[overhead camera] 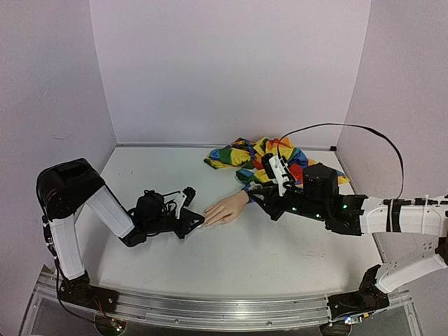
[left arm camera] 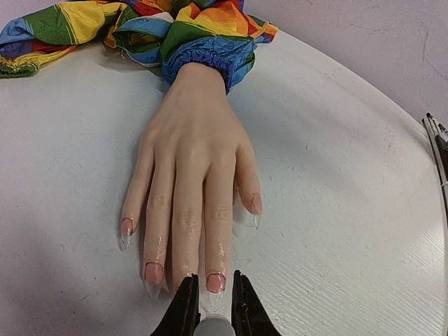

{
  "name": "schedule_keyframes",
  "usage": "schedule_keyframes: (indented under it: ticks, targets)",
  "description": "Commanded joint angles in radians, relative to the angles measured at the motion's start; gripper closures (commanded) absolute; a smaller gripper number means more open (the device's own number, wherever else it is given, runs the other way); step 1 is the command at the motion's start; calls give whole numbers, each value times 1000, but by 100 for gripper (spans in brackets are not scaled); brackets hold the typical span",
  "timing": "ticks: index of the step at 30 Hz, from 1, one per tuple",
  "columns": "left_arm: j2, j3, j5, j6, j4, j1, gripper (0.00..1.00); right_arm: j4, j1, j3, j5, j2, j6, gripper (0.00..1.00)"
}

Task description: Paint the nails

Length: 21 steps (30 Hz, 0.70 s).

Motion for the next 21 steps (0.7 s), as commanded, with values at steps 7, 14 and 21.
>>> schedule_keyframes:
  ticks: [7, 14, 21]
  targets:
    - [-73, 31, -6, 5, 28, 5, 100, 67, -5, 13, -15, -31, 15, 100]
    - [-27, 80, 1, 5, 24, 5, 100, 64, -6, 16, -10, -32, 15, 100]
    - [-7, 94, 11, 4, 20, 6, 100, 62, -5, 22, -9, -27, 10, 100]
